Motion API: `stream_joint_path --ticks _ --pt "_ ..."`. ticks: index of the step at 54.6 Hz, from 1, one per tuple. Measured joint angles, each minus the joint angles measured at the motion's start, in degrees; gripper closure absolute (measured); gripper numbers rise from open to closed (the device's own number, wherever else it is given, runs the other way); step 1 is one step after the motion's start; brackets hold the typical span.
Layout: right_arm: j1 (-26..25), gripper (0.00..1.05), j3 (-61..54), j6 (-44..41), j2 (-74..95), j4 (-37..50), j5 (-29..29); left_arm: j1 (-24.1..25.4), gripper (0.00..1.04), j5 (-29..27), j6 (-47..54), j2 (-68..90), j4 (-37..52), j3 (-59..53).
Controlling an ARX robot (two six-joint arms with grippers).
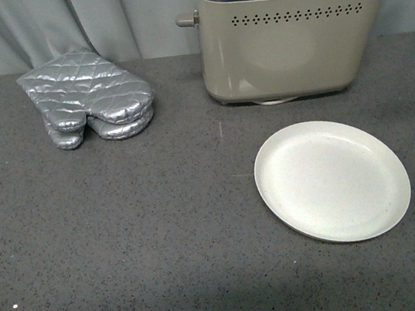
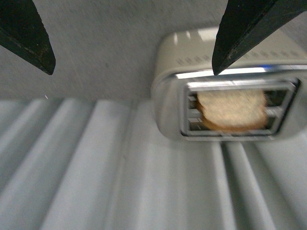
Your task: Put bread into toaster
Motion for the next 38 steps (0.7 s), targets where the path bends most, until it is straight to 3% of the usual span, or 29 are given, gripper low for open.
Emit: stream_joint_path --ticks 6,8,10,11,13,16,27,35,38 --pt "-2.89 0.10 -7.56 0.87 -6.56 -0.66 0.70 0.00 0.07 0.00 0.00 0.00 0.00 0.00" --pt "-3.43 0.10 -10.75 -0.17 -9.11 2.54 1.95 0.00 0.07 0.00 0.00 0.00 0.00 0.00" --pt "-4.50 0.14 -13.92 -0.13 -11.15 7.78 -1.40 0.00 0.07 0.00 0.00 0.00 0.00 0.00" --pt "-5.57 0.20 -17.53 -0.20 -13.49 13.99 -6.54 0.00 0.07 0.00 0.00 0.00 -0.02 0.00" --pt "-6.36 0.28 -21.66 -0.31 -16.15 20.11 -11.21 0.00 0.07 -0.02 0.00 0.00 -0.02 0.00" --pt "-6.78 0.38 -25.31 -0.39 -18.60 23.65 -13.68 0.00 0.07 -0.02 0.00 0.00 -0.02 0.00" --pt "-9.88 0.73 -33.59 -0.57 -23.76 24.72 -18.14 0.00 0.07 0.00 0.00 0.00 -0.02 0.00" --pt "-11.47 1.05 -38.16 -0.74 -29.73 24.30 -18.47 0.00 0.07 0.00 0.00 0.00 -0.02 0.00" --pt "-11.47 1.04 -39.54 -0.72 -31.50 23.63 -18.47 0.00 0.07 0.00 0.00 0.00 -0.02 0.00"
